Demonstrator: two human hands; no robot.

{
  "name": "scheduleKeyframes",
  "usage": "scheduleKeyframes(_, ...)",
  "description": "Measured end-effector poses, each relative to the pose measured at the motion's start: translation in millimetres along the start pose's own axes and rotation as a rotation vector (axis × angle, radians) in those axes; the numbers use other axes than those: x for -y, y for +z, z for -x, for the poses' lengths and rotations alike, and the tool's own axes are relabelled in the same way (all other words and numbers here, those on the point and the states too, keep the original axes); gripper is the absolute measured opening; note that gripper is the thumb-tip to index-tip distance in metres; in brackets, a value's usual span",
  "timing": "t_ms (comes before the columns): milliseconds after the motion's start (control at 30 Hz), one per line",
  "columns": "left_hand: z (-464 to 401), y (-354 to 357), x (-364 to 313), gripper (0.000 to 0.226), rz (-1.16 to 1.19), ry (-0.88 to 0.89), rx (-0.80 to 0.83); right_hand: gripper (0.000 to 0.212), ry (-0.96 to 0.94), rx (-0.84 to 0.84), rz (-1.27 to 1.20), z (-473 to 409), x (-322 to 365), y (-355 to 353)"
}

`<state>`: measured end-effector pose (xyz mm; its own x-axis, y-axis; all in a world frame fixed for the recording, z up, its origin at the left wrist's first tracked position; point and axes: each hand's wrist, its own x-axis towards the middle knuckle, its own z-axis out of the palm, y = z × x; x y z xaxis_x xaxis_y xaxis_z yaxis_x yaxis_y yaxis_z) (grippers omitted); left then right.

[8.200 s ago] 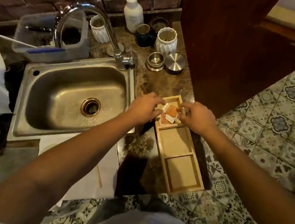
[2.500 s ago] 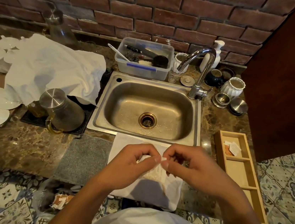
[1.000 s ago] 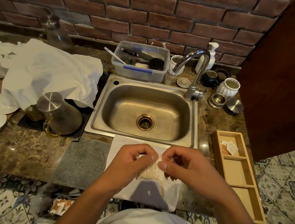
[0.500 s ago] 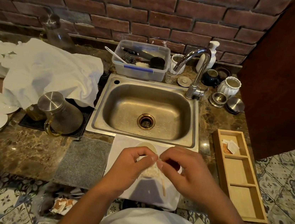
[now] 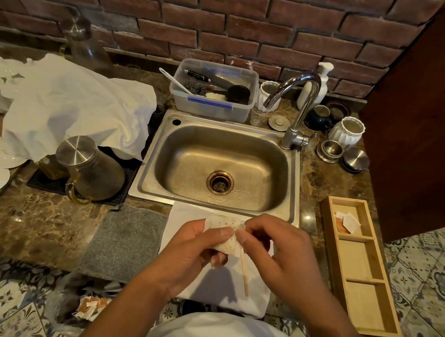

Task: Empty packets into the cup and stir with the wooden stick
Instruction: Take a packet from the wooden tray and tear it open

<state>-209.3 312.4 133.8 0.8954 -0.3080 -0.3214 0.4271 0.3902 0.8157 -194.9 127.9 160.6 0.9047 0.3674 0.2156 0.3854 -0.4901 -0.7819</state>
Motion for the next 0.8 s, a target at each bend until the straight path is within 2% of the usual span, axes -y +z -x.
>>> scheduleKeyframes(133,0,0,-3,0.019,-0.05,0.05,-0.038,0.016,0.173,0.192,-0.167,-1,-1,-7)
scheduleKeyframes(233,0,1,-1,0.017,-0.122,0.066,-0.036,0.016,0.207,0.262,-0.211,0,-1,-10)
scheduleKeyframes(367,-2,2,4,0.023,-0.16,0.096,-0.126,0.018,0.175,0.209,-0.204,0,-2,-7)
scheduleKeyframes(533,-5,6,10,0.019,-0.185,0.122,-0.17,0.017,0.097,0.161,-0.128,1,-10,-3)
scheduleKeyframes(800,-7,9,16,0.017,-0.109,0.056,-0.273,0.007,-0.127,-0.006,0.251,6,-14,8)
